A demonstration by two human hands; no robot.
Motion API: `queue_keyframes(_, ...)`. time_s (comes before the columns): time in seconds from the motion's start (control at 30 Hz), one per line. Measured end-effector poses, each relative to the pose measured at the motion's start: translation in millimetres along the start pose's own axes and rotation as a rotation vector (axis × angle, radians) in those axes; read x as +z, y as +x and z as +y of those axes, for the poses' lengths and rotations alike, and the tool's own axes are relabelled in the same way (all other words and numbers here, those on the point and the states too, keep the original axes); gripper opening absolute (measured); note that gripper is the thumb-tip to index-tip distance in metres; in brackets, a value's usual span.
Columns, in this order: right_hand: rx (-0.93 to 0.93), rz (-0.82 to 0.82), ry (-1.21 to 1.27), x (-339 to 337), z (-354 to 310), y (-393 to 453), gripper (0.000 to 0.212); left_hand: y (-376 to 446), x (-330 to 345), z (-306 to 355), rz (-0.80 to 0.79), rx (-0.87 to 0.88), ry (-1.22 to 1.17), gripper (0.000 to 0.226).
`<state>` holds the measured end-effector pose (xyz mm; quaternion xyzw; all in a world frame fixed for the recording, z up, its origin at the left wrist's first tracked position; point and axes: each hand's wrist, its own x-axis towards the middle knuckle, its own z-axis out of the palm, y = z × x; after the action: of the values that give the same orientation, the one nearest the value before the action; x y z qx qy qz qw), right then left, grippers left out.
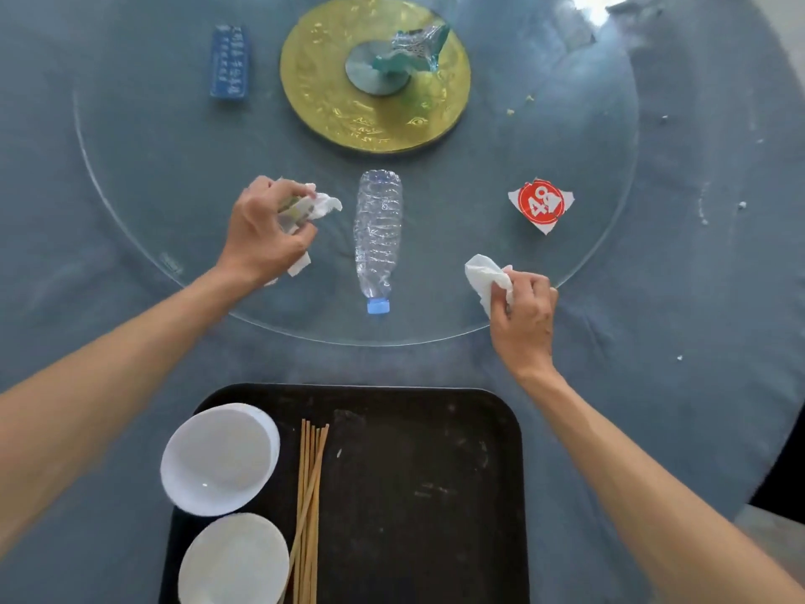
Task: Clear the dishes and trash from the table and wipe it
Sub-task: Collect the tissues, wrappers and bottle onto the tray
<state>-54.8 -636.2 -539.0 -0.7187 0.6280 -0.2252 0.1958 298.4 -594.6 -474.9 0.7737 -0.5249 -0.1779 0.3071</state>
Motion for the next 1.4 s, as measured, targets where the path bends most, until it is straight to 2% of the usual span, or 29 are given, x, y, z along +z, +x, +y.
queue_keyframes(0.17, -0.081, -0.162, 0.100, -26, -21, -80, 0.030, -114, -3, 39, -0.113, 0.160, -0.109, 0.040)
queue_keyframes(0.33, -0.145, -0.246, 0.117, -40, -25, -152, 0.034, -208, 21, 41, -0.225, 0.142, -0.175, 0.044)
queue_keyframes(0.47, -0.182, -0.296, 0.101, -38, -17, -196, 0.036, -257, 43, 33, -0.310, 0.112, -0.121, 0.047)
queue_keyframes(0.63, -0.113, -0.377, 0.005, -27, -5, -224, 0.042, -286, 59, 21, -0.470, 0.212, 0.064, 0.066)
queue_keyframes(0.87, -0.112, -0.407, -0.116, -33, -5, -238, 0.053, -297, 57, 17, -0.602, 0.306, 0.263, 0.098)
queue_keyframes(1.03, -0.155, -0.377, -0.081, -53, -15, -227, 0.054, -293, 40, 27, -0.646, 0.336, 0.347, 0.113)
queue_keyframes(1.1, -0.190, -0.346, -0.066, -62, -21, -211, 0.055, -283, 30, 35, -0.615, 0.379, 0.358, 0.112)
queue_keyframes(1.23, -0.286, -0.299, -0.038, -80, -33, -148, 0.055, -234, 12, 54, -0.453, 0.492, 0.393, 0.099)
queue_keyframes(1.4, -0.350, -0.249, -0.002, -91, -51, -35, 0.058, -120, -19, 85, -0.300, 0.373, 0.377, 0.088)
